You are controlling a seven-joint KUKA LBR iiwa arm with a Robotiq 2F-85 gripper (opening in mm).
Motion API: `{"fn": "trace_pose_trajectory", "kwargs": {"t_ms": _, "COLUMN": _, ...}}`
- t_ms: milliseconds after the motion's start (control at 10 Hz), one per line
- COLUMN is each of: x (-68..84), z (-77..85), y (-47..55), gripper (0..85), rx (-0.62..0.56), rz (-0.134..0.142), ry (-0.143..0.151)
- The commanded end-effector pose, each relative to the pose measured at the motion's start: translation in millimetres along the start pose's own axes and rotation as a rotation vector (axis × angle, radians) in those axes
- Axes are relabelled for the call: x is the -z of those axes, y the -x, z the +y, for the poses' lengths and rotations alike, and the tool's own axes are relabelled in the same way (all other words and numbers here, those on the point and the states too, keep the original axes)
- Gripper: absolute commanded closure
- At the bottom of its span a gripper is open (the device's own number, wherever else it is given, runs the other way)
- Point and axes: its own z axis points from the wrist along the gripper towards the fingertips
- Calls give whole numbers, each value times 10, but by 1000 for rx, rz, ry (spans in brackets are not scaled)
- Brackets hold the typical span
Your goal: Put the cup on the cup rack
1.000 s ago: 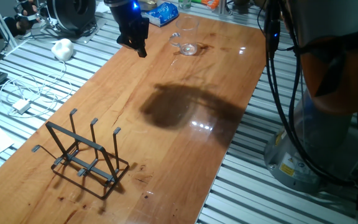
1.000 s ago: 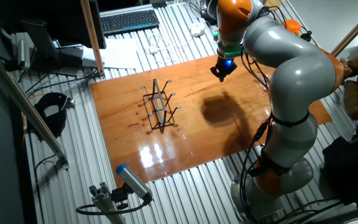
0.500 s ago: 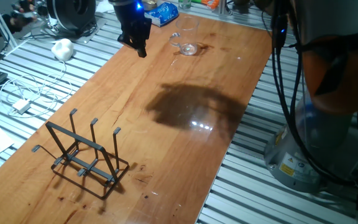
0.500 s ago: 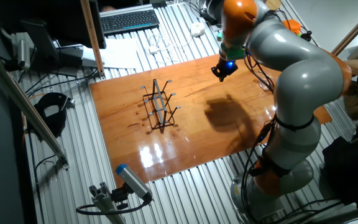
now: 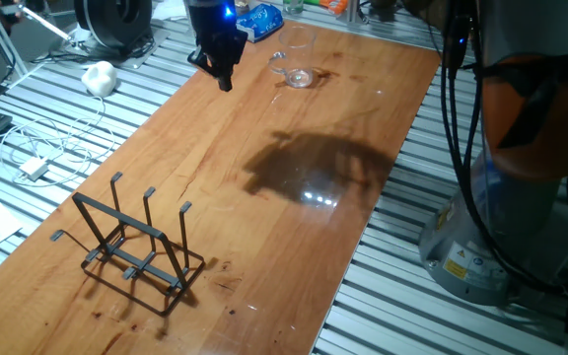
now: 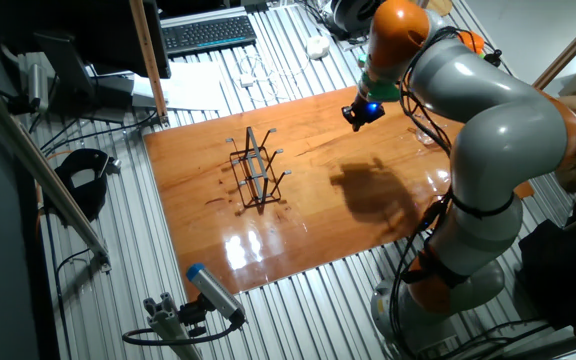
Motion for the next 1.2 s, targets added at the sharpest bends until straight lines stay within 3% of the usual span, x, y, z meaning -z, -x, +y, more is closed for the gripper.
{"fn": "trace_pose_trajectory", "kwargs": {"t_ms": 0, "x": 2, "z": -2, "y": 1, "gripper": 850, "rx": 11, "rz": -4, "ry": -16}}
{"fn": "trace_pose_trajectory", "kwargs": {"t_ms": 100, "x": 2, "z": -2, "y": 1, "gripper": 850, "rx": 12, "rz": 3, "ry": -27}}
{"fn": "trace_pose_trajectory", "kwargs": {"t_ms": 300, "x": -12, "z": -47, "y": 27, "gripper": 510, "rx": 6, "rz": -34, "ry": -129}}
{"fn": "trace_pose_trajectory", "kwargs": {"t_ms": 400, "x": -42, "z": -215, "y": 115, "gripper": 510, "rx": 20, "rz": -40, "ry": -147}}
{"fn": "trace_pose_trajectory", "kwargs": {"t_ms": 500, "x": -67, "z": -428, "y": 198, "gripper": 510, "rx": 41, "rz": -44, "ry": -137}}
{"fn": "trace_pose_trajectory", "kwargs": {"t_ms": 700, "x": -116, "z": -936, "y": 391, "gripper": 510, "rx": 67, "rz": -25, "ry": -145}}
{"fn": "trace_pose_trajectory", "kwargs": {"t_ms": 800, "x": -115, "z": -1173, "y": 460, "gripper": 510, "rx": 84, "rz": -14, "ry": -136}}
{"fn": "trace_pose_trajectory", "kwargs": {"t_ms": 900, "x": -113, "z": -1400, "y": 512, "gripper": 510, "rx": 94, "rz": 0, "ry": -112}}
{"fn": "trace_pose_trajectory", "kwargs": {"t_ms": 1100, "x": -118, "z": -1809, "y": 567, "gripper": 510, "rx": 123, "rz": 15, "ry": -95}}
